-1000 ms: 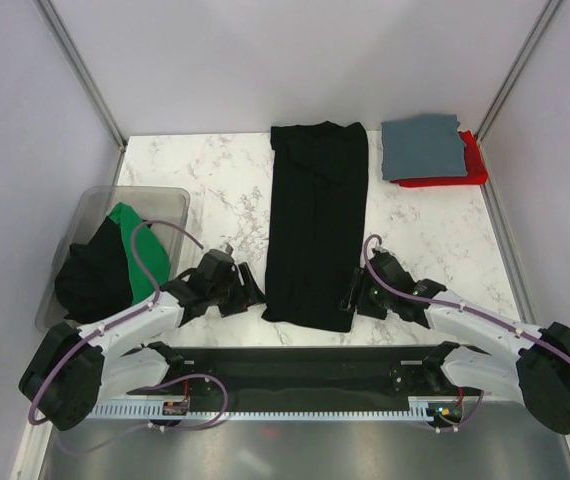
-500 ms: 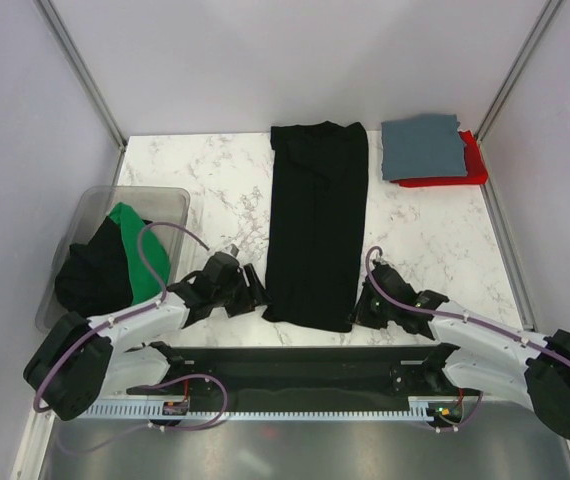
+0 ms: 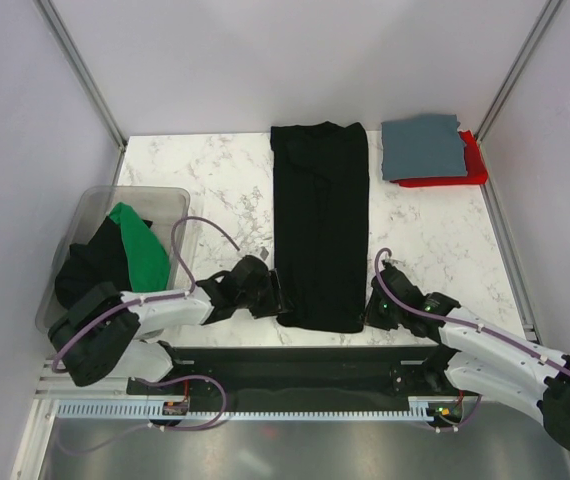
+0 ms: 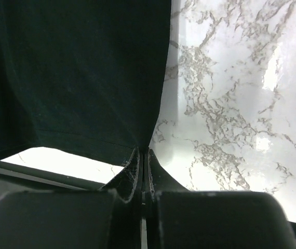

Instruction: Fold and stack the t-shirts

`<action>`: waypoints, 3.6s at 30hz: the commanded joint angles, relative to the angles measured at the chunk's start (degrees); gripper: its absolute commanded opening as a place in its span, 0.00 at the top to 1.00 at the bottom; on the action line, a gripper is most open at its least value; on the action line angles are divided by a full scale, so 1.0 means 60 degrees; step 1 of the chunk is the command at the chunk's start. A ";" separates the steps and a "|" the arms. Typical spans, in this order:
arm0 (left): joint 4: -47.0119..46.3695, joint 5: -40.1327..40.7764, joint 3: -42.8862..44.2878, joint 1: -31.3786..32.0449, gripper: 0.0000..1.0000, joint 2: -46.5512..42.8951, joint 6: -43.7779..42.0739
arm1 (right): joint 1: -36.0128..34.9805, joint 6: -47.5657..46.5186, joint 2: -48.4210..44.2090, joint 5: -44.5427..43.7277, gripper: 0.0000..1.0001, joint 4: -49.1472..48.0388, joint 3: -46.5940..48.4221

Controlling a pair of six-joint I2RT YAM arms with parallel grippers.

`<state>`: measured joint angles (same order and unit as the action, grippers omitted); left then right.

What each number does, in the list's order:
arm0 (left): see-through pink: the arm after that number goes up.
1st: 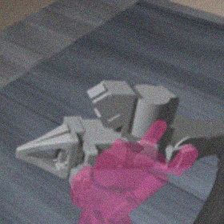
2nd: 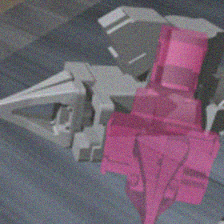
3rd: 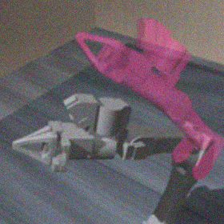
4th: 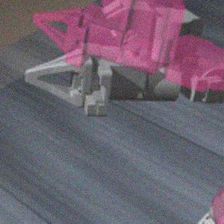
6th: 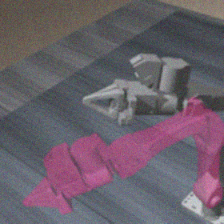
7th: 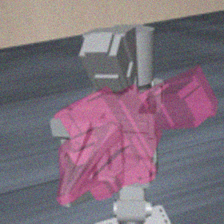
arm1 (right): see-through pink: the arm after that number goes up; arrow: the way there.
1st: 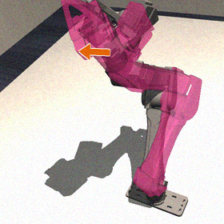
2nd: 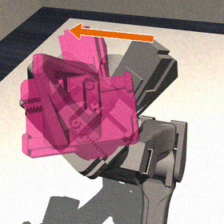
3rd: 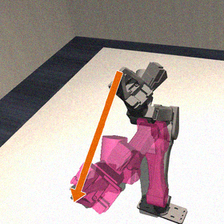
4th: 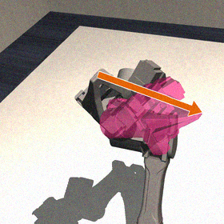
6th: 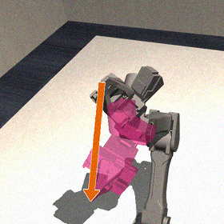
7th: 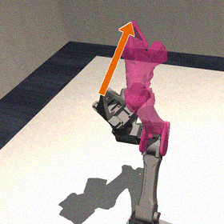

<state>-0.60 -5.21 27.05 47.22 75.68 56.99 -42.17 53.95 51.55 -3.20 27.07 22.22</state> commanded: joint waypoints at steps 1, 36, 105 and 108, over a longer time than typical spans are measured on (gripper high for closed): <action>-0.0204 0.0386 0.0194 0.0463 0.44 0.0861 0.0359 | -0.0032 -0.0130 -0.0052 -0.0316 1.00 0.0102 0.0120; 0.6924 0.3181 0.3515 0.1550 0.98 -0.3068 0.0978 | -0.0164 -0.1124 -0.0420 -0.1339 1.00 0.2725 0.3908; 0.3426 -0.1680 0.6523 -0.3476 0.44 0.3895 -0.2746 | 0.2035 -0.4480 0.9598 0.2337 0.36 -0.0617 0.9946; 0.3294 -0.1592 0.6348 -0.3476 0.45 0.4159 -0.2804 | 0.1785 -0.4655 1.0669 0.1868 0.36 -0.0163 1.1089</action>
<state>25.17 -15.51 65.84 26.33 99.46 39.13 -30.55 27.55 112.18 11.18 24.32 83.33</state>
